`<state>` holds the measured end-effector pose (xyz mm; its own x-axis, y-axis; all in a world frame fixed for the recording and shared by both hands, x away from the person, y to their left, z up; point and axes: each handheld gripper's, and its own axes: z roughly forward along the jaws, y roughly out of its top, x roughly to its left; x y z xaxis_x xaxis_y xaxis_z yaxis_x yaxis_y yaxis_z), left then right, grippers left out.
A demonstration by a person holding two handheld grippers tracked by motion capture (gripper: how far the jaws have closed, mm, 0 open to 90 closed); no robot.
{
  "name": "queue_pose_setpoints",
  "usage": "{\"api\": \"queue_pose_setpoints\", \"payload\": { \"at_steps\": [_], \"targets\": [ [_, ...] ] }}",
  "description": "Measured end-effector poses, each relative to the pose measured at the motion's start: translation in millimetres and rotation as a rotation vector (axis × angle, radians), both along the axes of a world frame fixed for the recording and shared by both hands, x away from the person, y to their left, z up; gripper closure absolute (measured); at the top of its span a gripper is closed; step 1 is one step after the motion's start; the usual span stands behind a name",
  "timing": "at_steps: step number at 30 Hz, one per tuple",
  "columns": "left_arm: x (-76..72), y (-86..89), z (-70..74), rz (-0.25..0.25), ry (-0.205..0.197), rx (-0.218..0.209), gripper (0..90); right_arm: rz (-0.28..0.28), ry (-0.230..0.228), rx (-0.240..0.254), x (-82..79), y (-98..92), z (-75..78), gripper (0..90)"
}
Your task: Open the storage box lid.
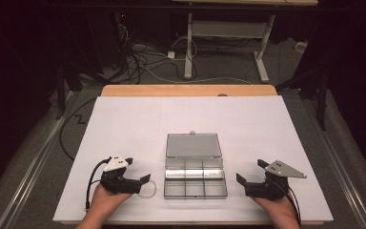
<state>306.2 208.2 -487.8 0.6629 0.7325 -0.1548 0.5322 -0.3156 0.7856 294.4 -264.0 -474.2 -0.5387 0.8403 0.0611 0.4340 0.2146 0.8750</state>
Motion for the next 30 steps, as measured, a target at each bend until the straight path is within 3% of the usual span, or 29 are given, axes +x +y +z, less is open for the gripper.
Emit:
{"api": "queue_pose_setpoints", "payload": {
  "at_steps": [3,15,30],
  "targets": [
    [0.8,0.6,2.0,-0.002,0.013,-0.018,0.0,-0.013,0.002,-0.002,-0.2,0.8,0.8,0.9],
    [-2.2,-3.0,5.6,-0.015,-0.003,0.009,0.0,-0.002,-0.010,-0.035,-1.0,4.0,2.9,0.9],
    [-3.1,7.5,9.3,-0.018,0.002,0.001,0.0,-0.016,0.000,-0.039,1.0,6.3,2.1,0.9]
  ]
}}
